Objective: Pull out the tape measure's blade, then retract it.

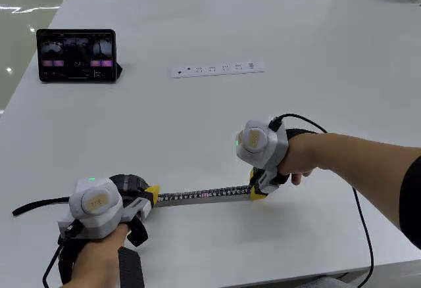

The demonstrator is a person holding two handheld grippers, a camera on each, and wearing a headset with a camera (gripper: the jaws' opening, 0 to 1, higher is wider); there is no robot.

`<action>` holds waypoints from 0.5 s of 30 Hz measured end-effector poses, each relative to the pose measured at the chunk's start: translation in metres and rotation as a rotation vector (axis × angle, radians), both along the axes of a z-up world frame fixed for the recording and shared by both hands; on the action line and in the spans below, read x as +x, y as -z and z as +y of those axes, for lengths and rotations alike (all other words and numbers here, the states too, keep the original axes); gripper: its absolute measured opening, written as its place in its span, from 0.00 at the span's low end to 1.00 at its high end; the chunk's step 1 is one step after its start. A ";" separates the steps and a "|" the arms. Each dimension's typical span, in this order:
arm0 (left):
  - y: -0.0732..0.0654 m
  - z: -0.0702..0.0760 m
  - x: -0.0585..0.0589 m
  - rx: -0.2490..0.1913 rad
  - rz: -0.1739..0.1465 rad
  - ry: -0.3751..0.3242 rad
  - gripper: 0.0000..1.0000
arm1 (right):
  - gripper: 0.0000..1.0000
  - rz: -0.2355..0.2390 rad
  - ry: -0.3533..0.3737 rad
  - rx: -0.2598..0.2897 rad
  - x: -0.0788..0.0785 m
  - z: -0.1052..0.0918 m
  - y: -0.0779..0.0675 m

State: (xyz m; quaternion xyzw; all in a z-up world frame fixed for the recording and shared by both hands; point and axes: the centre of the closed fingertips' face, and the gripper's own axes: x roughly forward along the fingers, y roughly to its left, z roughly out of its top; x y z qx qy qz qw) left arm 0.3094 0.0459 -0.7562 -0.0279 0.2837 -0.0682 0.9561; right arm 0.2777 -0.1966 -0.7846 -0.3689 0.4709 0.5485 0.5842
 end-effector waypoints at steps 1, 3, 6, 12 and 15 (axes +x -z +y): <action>0.000 0.000 0.000 0.000 0.001 0.000 0.66 | 0.10 -0.001 -0.005 0.002 0.000 0.000 0.000; 0.000 0.000 0.000 0.000 0.001 0.000 0.66 | 0.10 -0.001 -0.004 0.001 0.000 0.001 0.000; 0.000 0.000 0.000 -0.001 0.001 0.000 0.66 | 0.10 -0.002 0.000 -0.001 0.000 0.002 0.000; 0.001 0.000 0.000 -0.001 0.007 0.002 0.65 | 0.10 -0.003 0.001 0.000 0.000 0.004 0.000; 0.001 0.000 0.000 -0.002 0.010 0.004 0.65 | 0.10 0.001 0.016 -0.003 0.000 0.005 0.000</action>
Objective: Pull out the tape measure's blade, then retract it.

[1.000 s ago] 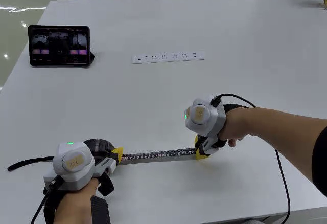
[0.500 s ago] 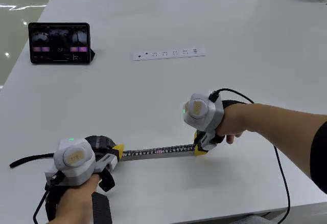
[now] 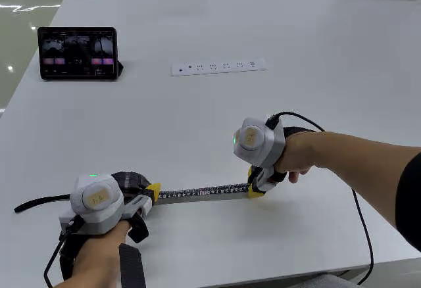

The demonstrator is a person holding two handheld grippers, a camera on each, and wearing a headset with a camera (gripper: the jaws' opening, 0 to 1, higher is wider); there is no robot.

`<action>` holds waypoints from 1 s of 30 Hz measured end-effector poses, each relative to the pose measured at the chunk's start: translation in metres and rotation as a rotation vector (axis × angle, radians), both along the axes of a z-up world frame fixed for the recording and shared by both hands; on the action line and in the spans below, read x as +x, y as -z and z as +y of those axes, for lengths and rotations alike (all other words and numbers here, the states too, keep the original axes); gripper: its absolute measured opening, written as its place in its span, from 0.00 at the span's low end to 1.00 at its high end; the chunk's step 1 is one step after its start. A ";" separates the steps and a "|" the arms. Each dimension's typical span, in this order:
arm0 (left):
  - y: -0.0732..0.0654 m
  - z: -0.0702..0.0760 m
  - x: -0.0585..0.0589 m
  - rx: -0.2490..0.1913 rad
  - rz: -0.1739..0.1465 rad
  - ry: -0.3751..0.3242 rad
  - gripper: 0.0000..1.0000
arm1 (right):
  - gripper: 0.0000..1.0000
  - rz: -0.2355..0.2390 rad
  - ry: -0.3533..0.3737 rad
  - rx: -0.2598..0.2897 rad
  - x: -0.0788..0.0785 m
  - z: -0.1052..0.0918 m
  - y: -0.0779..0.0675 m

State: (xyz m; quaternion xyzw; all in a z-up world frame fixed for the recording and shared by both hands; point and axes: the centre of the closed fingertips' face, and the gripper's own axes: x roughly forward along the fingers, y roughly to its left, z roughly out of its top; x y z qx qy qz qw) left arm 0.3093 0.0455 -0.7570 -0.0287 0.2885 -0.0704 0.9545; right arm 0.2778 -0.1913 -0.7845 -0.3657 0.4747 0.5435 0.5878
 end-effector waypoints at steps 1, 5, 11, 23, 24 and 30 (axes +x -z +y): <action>0.000 0.000 0.000 0.000 0.000 0.001 0.65 | 0.10 -0.001 -0.003 -0.001 0.000 0.000 0.000; 0.000 0.000 0.001 0.001 0.001 0.001 0.65 | 0.10 0.007 -0.003 0.003 0.000 0.001 -0.001; -0.001 -0.001 0.000 0.000 0.003 0.001 0.66 | 0.10 0.004 -0.017 -0.011 0.000 0.004 0.000; 0.000 -0.001 -0.001 -0.001 0.007 0.000 0.66 | 0.10 0.020 0.005 0.006 0.000 0.012 0.001; 0.000 -0.001 -0.001 -0.001 0.007 0.000 0.66 | 0.10 0.020 0.008 0.003 -0.001 0.012 0.001; 0.001 0.000 -0.001 -0.002 0.009 0.000 0.66 | 0.09 0.022 0.013 -0.001 0.000 0.014 0.002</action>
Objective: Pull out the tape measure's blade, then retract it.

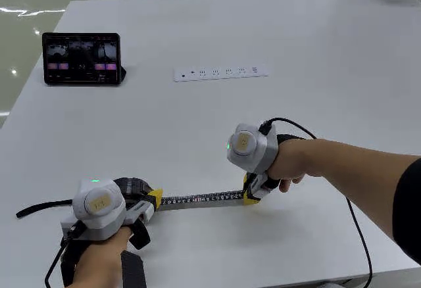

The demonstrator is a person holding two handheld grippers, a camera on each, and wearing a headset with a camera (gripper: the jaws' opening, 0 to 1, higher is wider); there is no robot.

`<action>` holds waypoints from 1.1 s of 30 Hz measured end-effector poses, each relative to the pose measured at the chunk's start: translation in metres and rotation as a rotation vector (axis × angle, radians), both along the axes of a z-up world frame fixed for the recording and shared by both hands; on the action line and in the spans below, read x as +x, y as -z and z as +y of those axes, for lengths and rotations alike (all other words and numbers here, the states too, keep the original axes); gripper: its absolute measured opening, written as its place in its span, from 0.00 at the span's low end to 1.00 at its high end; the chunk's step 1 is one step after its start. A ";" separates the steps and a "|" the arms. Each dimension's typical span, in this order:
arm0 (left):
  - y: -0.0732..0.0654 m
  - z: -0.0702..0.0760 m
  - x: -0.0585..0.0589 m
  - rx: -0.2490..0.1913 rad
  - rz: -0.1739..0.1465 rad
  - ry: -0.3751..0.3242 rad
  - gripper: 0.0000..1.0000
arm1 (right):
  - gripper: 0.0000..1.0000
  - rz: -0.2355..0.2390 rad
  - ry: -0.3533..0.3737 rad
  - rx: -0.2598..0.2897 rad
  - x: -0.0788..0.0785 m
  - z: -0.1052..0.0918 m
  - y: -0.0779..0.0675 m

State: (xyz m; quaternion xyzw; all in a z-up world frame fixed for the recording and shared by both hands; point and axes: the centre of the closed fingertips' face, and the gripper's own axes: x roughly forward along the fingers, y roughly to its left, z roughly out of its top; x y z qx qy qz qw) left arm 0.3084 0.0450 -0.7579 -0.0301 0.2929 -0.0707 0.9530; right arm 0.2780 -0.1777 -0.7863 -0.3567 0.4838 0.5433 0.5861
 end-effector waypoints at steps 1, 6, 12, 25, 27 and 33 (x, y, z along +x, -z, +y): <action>0.000 0.000 0.000 0.000 0.000 0.000 0.66 | 0.09 0.000 0.005 0.003 -0.001 0.000 0.000; 0.000 0.000 0.000 0.001 -0.003 0.003 0.66 | 0.09 -0.015 0.008 0.009 -0.002 0.004 0.000; 0.000 0.000 -0.001 -0.006 0.004 0.003 0.65 | 0.10 -0.011 0.034 0.009 -0.001 0.007 -0.001; 0.001 0.000 -0.002 -0.008 0.012 0.006 0.65 | 0.10 -0.029 -0.003 0.023 -0.002 0.010 -0.004; 0.001 0.000 -0.002 -0.009 0.013 0.006 0.65 | 0.10 -0.029 -0.006 0.026 -0.001 0.011 -0.004; 0.000 0.000 -0.002 -0.009 0.011 0.006 0.65 | 0.10 -0.031 -0.020 0.033 0.000 0.013 -0.004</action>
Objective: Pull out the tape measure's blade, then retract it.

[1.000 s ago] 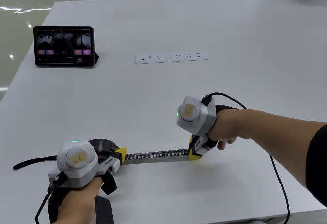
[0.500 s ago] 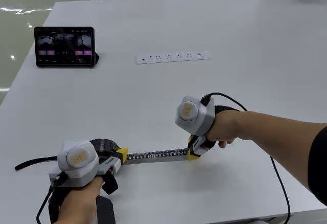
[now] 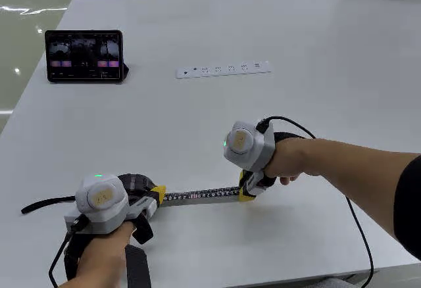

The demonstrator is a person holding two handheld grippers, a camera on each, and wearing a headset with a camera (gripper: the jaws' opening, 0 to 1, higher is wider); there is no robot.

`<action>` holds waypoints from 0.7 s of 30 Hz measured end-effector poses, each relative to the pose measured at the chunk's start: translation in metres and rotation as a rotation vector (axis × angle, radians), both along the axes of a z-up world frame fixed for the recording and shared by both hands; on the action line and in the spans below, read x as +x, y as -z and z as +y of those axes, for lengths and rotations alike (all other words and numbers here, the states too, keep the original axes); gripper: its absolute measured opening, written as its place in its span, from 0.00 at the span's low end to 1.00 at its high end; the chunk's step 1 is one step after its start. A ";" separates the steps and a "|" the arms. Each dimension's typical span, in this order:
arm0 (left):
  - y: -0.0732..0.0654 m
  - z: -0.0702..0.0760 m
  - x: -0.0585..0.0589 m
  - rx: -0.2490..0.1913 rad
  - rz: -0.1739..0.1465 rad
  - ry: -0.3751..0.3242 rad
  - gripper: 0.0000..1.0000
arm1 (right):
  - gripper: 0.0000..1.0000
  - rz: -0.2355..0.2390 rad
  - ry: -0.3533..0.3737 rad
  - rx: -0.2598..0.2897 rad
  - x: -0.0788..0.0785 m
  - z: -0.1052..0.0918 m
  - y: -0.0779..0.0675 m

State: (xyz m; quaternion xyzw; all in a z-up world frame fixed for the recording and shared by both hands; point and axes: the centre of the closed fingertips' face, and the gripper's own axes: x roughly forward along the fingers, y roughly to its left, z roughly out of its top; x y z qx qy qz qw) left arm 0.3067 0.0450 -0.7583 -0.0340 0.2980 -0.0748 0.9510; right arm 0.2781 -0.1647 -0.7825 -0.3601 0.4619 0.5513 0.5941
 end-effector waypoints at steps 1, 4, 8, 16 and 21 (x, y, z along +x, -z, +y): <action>0.000 0.000 0.000 0.000 0.000 0.000 0.65 | 0.10 -0.001 -0.006 0.001 0.000 0.000 0.000; 0.000 0.000 0.000 -0.001 0.000 0.000 0.65 | 0.10 -0.001 -0.018 0.002 0.001 0.001 0.000; 0.000 0.000 0.000 -0.001 0.002 0.001 0.65 | 0.10 0.000 -0.021 0.006 0.001 0.003 0.000; 0.000 0.001 0.001 -0.002 0.007 0.000 0.65 | 0.10 0.002 -0.014 0.014 0.002 0.007 0.001; 0.000 0.001 0.002 -0.002 0.007 0.000 0.65 | 0.10 0.000 -0.017 0.015 0.002 0.010 0.001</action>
